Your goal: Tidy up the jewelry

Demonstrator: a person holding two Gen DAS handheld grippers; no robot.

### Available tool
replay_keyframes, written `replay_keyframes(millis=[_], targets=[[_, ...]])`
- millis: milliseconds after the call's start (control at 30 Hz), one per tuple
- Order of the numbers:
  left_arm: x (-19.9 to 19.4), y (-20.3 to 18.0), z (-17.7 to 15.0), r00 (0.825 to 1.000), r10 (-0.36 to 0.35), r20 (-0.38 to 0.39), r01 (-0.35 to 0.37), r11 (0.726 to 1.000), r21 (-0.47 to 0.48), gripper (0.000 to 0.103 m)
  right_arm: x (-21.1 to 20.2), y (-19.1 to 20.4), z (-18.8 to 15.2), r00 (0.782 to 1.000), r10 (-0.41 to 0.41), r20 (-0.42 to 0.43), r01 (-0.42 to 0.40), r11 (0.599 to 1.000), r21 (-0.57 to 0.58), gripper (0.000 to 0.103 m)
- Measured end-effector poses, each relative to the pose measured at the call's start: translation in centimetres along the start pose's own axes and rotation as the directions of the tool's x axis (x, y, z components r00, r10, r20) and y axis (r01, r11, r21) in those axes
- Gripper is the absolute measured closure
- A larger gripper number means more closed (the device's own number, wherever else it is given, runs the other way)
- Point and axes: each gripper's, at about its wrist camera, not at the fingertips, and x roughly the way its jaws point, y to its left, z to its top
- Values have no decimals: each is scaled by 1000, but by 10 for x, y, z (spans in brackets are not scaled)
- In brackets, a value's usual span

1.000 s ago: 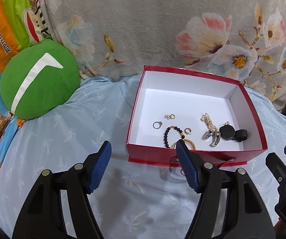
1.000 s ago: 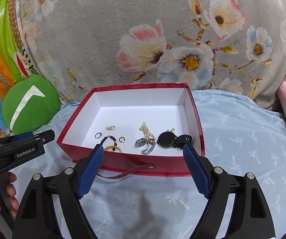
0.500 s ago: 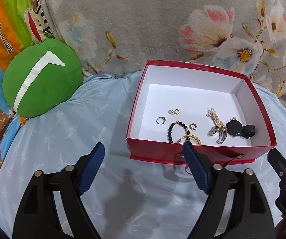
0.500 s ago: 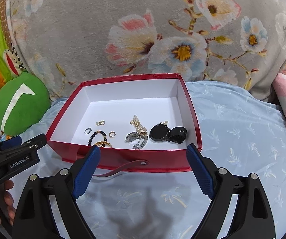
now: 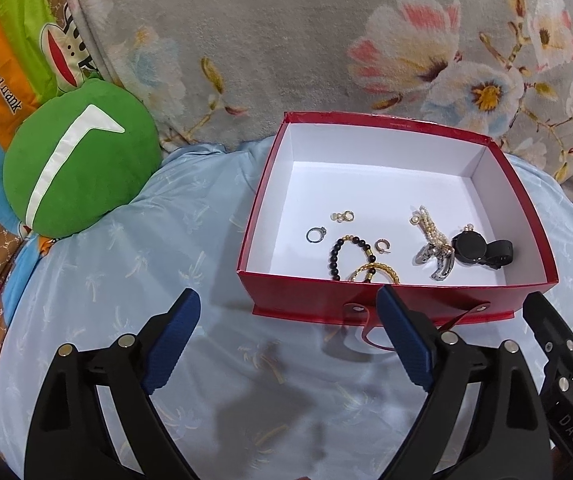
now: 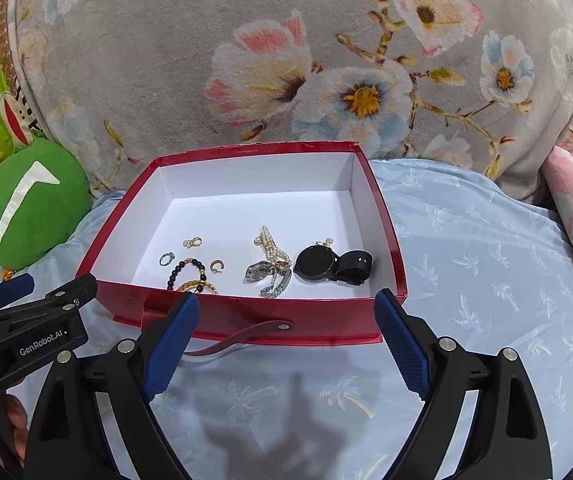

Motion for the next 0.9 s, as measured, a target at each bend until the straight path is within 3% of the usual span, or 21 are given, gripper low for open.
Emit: replay_keyframes(millis=[900], targets=[[5, -12, -3, 1000, 28, -12, -28, 999, 23, 13, 7, 8, -3, 1000, -5, -13, 5, 1000, -10, 15]])
